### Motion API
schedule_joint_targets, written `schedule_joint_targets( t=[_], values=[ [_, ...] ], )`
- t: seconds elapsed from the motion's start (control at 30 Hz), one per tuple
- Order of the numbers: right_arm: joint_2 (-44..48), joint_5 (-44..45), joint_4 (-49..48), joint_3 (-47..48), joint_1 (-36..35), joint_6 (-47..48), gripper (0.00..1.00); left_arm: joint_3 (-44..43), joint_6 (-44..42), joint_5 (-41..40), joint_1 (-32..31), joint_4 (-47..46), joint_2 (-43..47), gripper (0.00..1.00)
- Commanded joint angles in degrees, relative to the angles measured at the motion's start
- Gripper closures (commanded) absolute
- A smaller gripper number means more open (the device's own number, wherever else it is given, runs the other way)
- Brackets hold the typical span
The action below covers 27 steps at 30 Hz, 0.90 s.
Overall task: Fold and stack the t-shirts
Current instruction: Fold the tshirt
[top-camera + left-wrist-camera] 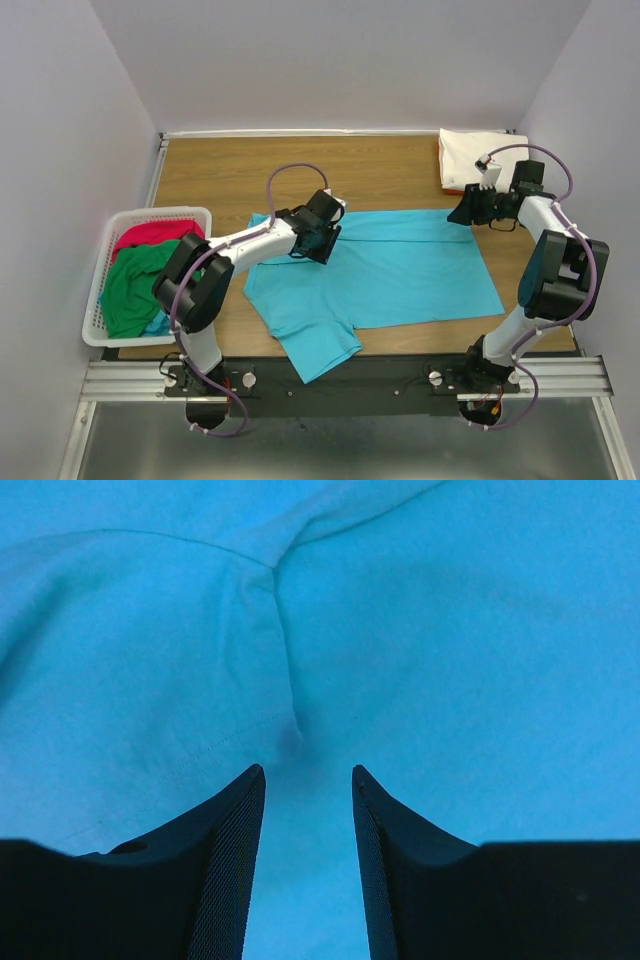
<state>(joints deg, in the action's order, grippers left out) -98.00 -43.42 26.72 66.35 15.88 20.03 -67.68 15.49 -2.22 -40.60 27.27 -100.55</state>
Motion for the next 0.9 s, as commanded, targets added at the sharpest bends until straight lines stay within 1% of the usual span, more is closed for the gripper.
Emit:
schedule_joint_targets(
  t=[0.0,0.17,0.37,0.57,0.67,0.8,0.87],
  values=[
    [-1.0,-1.5,1.1,-1.0,0.4,1.1,0.55,-2.7,0.2,-4.5,-0.3,0.7,-2.1,0.52],
    [-0.9,-1.5,1.1,-1.0,0.4,1.0,0.55,-3.6,-0.2,-5.3,-0.4,0.8,-4.4,0.52],
    [-0.9,-1.3,1.1,-0.9,0.4,0.9,0.55,-4.1,-0.2,-5.6,-0.5,1.0,-5.0,0.54],
    [-0.6,-1.4,1.1,-0.9,0.4,0.7,0.55,-5.2,-0.5,-5.4,-0.4,1.2,-6.1,0.65],
    [-0.6,-1.6,1.1,-0.8,0.4,0.6,0.55,-5.6,-0.7,-5.3,-0.4,1.3,-6.8,0.68],
    [-0.5,-1.7,1.1,-0.8,0.4,0.7,0.55,-5.9,-0.8,-5.5,-0.5,1.6,-7.1,0.68],
    [-0.5,-1.6,1.1,-0.8,0.4,0.7,0.55,-6.0,-0.9,-5.6,-0.4,1.6,-7.1,0.72]
  ],
)
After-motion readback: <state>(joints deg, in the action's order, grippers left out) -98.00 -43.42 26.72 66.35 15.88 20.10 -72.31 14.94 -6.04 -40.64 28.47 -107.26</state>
